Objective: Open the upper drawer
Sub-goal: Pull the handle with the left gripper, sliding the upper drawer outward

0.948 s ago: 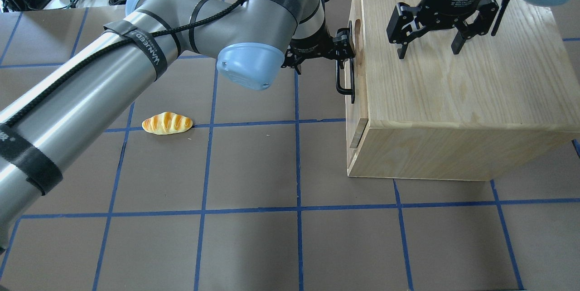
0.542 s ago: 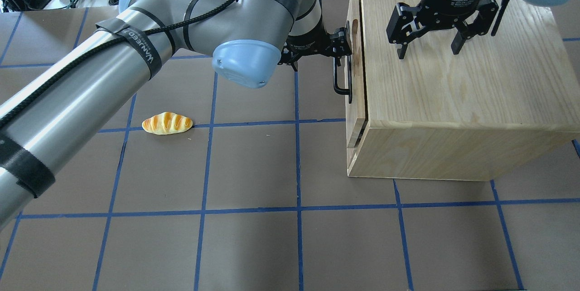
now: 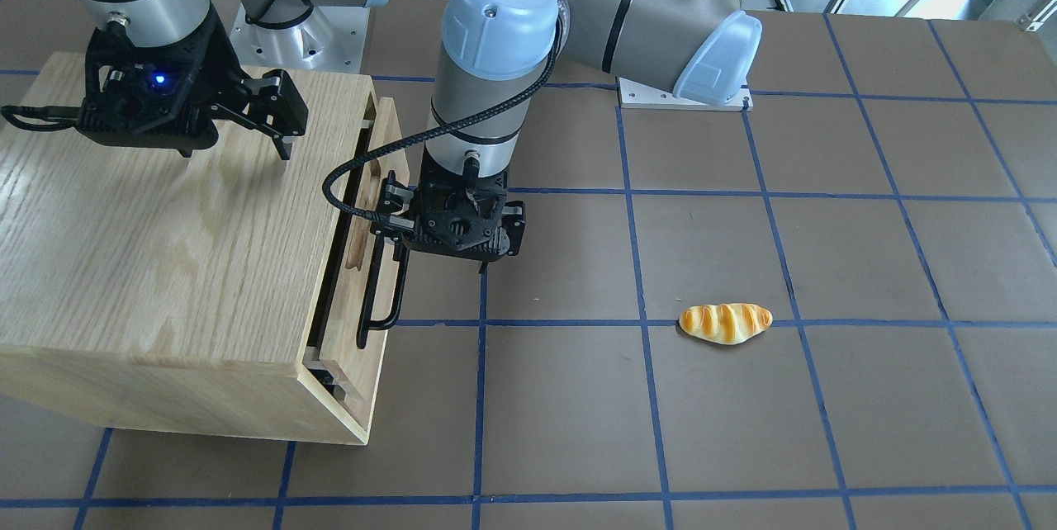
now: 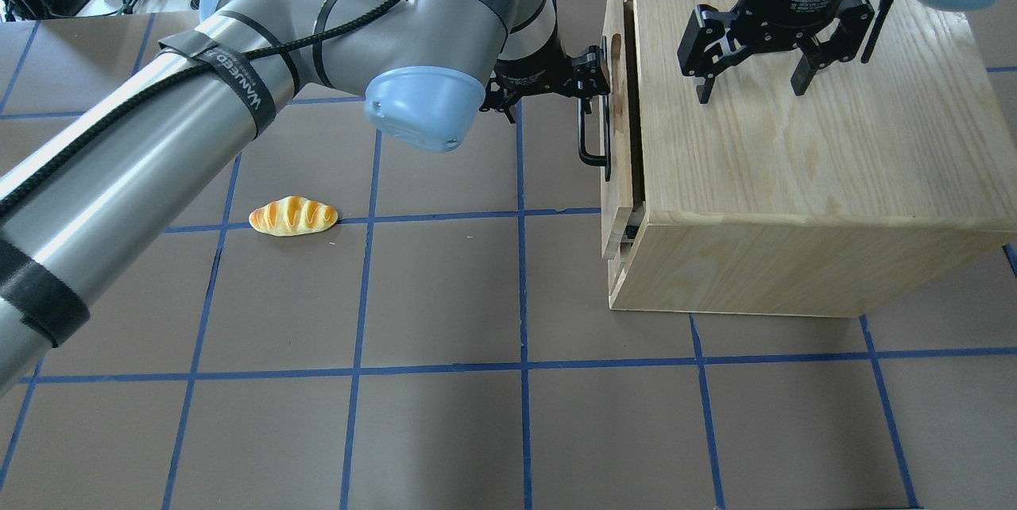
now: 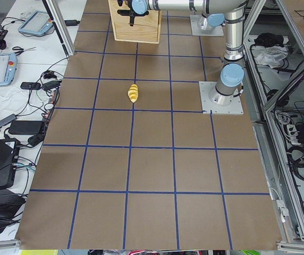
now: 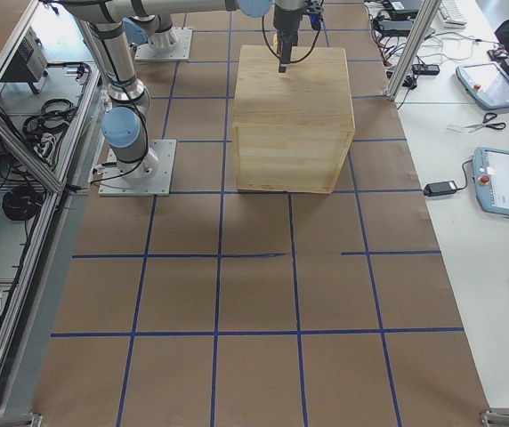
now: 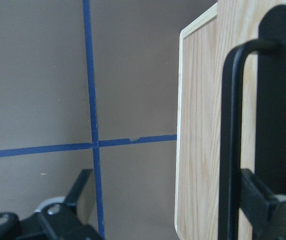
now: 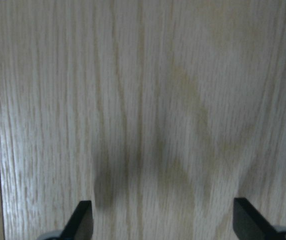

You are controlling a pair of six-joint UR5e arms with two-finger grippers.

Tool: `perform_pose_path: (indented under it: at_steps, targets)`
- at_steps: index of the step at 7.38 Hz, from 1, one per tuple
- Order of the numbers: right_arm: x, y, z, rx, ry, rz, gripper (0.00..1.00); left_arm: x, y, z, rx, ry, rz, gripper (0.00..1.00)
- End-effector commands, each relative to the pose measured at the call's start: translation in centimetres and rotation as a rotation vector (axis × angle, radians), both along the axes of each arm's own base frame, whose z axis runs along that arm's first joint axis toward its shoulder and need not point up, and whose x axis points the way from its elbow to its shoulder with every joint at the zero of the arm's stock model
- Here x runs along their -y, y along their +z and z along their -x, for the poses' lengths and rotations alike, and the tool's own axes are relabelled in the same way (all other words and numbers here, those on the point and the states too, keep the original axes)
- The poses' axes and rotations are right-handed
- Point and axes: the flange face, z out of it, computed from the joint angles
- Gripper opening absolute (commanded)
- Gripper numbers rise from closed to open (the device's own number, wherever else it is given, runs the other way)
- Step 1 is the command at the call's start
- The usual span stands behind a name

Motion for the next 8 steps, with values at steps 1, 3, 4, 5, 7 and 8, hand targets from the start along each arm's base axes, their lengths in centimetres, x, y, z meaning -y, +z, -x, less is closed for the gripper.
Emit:
perform_pose_path:
  at_steps: [1, 3, 4, 5, 7, 8]
  targets:
    - [0.0, 0.0, 0.0, 0.0, -0.001, 0.0, 1.0, 0.4, 0.2, -1.2, 0.01, 0.0, -0.009, 1.0]
    - [0.0, -0.1, 0.0, 0.0, 0.0, -0.001, 1.0, 0.4, 0.0, -1.3, 0.018, -0.027, -0.005, 1.0]
    - [0.0, 0.0, 0.0, 0.0, -0.001, 0.0, 1.0, 0.8, 0.0, -2.0, 0.025, -0.02, -0.002, 1.0]
    - [0.0, 0.0, 0.0, 0.0, -0.001, 0.0, 1.0, 1.2, 0.3, -2.2, 0.025, -0.027, 0.006, 1.0]
    - [0.0, -0.1, 0.0, 0.0, 0.0, -0.001, 1.0, 1.8, 0.5, -3.4, 0.028, -0.02, 0.012, 1.0]
    - [0.0, 0.0, 0.0, 0.0, -0.001, 0.0, 1.0, 1.9, 0.4, -3.7, 0.036, -0.026, 0.013, 1.0]
